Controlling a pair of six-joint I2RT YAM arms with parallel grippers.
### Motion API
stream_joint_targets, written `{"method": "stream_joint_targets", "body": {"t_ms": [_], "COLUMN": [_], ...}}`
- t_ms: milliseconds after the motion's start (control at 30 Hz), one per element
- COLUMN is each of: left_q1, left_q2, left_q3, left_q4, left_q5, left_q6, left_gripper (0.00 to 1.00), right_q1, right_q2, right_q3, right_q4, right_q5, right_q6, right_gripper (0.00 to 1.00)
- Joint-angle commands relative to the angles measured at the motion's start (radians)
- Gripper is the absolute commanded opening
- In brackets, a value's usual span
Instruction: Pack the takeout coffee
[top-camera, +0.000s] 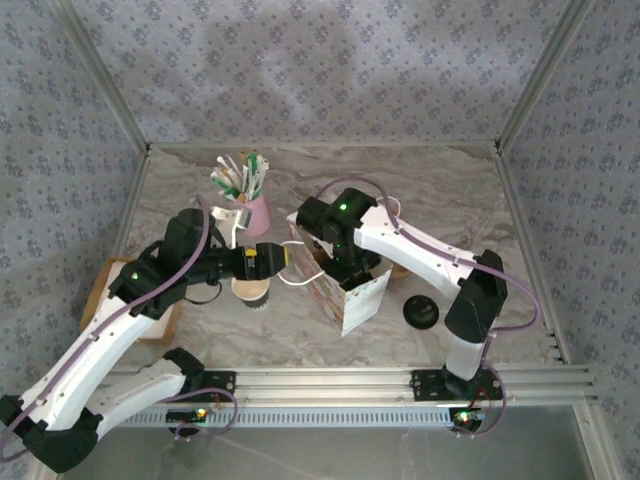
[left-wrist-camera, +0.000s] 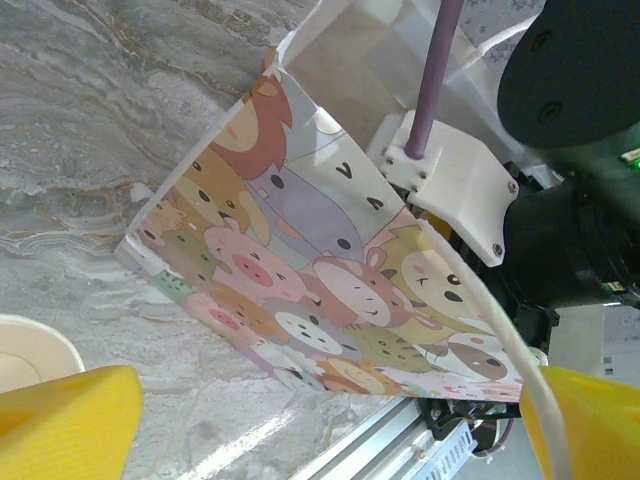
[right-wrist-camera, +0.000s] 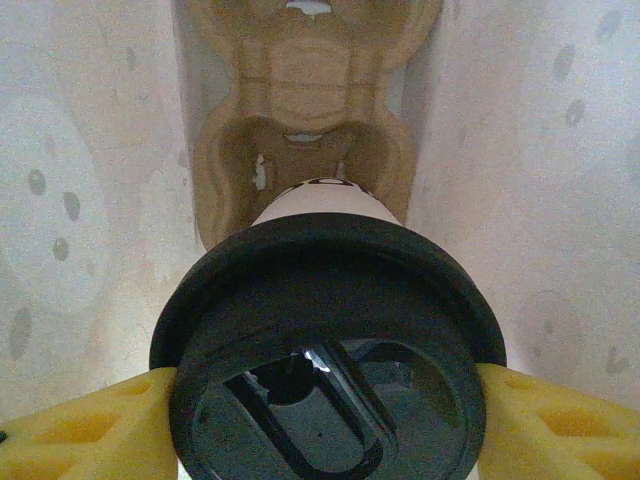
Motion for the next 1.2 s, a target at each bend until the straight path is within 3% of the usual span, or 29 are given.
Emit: {"method": "stream_joint_targets", "body": {"t_ms": [0, 567, 1167], "left_q1": [-0.018, -0.033, -0.035], "left_q2": [-0.019, -0.014, -0.007], "left_q3": [-0.011, -0.067, -0.089], "left_q4": [0.015, 0.101, 0.120], "left_q5": [-0.011, 0.011, 0.006], "left_q6": [-0.007, -0.051, -0.055], "left_gripper": [0.93, 0.51, 0.48], "right_q1": [-0.005, -0.017, -0.033], "right_q2": [-0.031, -0.073, -0.099], "right_q3": [0.009, -0.020, -0.071], "right_q4": [-0.015, 0.008, 0.070], "right_q5": [-0.007, -0.027, -0.042], "right_q6": [-0.011, -0.022, -0.030], "right_gripper": [0.68, 0.68, 0.68]}}
